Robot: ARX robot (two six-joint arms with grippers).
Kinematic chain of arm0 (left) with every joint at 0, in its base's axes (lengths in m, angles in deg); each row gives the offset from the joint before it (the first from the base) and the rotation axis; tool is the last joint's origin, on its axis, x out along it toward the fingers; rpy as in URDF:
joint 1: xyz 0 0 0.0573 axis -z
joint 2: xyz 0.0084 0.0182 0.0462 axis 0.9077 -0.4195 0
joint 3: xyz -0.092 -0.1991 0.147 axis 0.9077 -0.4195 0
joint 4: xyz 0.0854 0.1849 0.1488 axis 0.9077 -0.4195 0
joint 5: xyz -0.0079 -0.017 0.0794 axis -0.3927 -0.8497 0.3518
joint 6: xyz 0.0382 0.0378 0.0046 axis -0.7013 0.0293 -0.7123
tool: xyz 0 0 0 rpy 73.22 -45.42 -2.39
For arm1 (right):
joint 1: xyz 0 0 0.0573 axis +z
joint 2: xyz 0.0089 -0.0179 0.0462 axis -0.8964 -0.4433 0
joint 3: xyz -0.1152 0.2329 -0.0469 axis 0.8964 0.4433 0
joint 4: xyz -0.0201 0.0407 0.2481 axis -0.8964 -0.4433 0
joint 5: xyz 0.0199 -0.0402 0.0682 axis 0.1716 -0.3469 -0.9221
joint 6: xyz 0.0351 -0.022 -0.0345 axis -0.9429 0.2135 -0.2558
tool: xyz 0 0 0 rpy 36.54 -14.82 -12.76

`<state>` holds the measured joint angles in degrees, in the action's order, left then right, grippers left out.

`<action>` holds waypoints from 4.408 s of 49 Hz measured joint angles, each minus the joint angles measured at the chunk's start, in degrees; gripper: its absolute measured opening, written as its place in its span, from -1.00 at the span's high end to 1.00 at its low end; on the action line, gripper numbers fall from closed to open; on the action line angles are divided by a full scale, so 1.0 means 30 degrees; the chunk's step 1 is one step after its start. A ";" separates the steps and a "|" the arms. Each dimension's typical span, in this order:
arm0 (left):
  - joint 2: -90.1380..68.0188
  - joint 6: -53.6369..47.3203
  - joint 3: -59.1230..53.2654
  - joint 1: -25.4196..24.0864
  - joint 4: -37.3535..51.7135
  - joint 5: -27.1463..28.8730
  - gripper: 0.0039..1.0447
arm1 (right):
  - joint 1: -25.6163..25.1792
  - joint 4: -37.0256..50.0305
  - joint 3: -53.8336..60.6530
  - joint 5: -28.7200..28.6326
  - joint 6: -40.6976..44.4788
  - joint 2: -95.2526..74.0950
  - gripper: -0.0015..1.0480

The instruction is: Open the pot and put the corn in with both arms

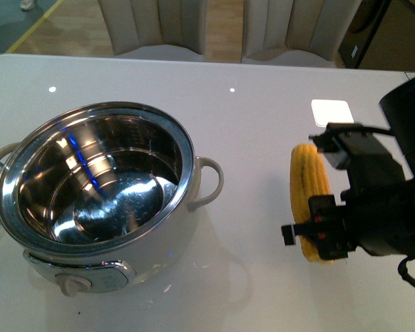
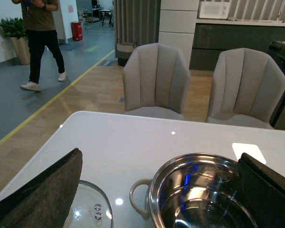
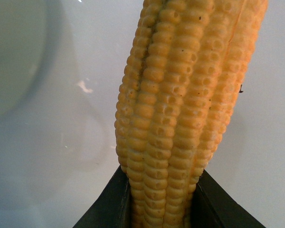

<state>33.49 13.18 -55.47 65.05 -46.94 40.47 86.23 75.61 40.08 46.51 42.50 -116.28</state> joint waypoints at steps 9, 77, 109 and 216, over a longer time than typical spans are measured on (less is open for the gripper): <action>0.0000 0.0000 0.0000 0.0000 -0.0007 0.0000 -0.87 | 0.0707 -0.0809 -0.0831 -0.1377 -0.0823 0.2820 0.57; 0.0000 0.0000 0.0000 0.0000 -0.0015 0.0000 -0.87 | 0.7176 -0.3971 -1.2823 -0.4109 -0.5632 -0.4284 0.40; 0.0000 0.0000 0.0000 0.0000 -0.0015 0.0000 -0.87 | 0.6907 -0.4663 -1.3340 -0.3738 -0.5654 -0.5799 0.13; 0.0000 0.0000 0.0000 0.0000 -0.0015 0.0000 -0.87 | -0.5224 0.7956 1.0032 0.2834 0.3024 2.1303 0.00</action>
<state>33.49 13.18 -55.47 65.05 -46.98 40.47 70.56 99.48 70.18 55.01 51.57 -52.37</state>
